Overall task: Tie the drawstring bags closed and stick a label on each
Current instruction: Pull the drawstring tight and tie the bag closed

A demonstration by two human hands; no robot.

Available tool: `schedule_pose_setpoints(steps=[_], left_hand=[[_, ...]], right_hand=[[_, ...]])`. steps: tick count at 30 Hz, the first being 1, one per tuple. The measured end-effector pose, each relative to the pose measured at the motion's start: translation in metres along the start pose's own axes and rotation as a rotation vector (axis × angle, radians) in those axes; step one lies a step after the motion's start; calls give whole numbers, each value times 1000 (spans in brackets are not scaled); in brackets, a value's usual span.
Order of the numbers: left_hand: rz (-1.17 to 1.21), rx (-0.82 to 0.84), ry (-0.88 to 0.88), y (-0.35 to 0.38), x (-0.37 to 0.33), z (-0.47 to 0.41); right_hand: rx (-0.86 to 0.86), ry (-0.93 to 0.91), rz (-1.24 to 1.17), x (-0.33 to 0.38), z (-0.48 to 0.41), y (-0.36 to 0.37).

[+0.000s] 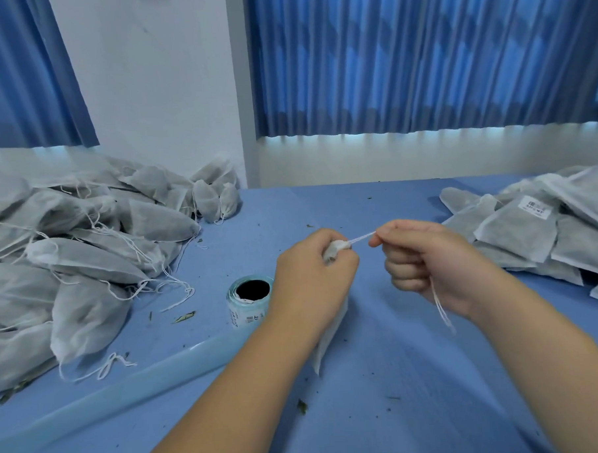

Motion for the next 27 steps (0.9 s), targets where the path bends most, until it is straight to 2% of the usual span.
schedule_pose_setpoints(steps=[4, 8, 10, 15, 18, 20, 23, 27], left_hand=[[-275, 44, 194, 9, -24, 9], [-502, 117, 356, 24, -39, 22], [-493, 155, 367, 31, -41, 28], [-133, 277, 109, 46, -27, 33], [98, 391, -27, 58, -18, 36], [216, 408, -106, 61, -16, 36], [417, 418, -183, 60, -16, 33], [658, 419, -177, 48, -21, 30]], right_hand=[[110, 38, 181, -7, 12, -6], [129, 14, 100, -12, 19, -6], [121, -22, 37, -8, 20, -8], [156, -96, -98, 5, 25, -13], [148, -122, -101, 9, 29, -18], [118, -127, -78, 8, 30, -21], [44, -144, -15, 8, 30, -26], [-74, -194, 185, 9, 31, -22]])
Point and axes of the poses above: each hand's wrist, its own z-axis away from the middle knuckle, its own y-axis out of the palm, x = y × z, the point moved 8 cm from there along -z, towards the middle knuckle, and after that the axes turned 9 degrees about z, right-handed, at the moved point
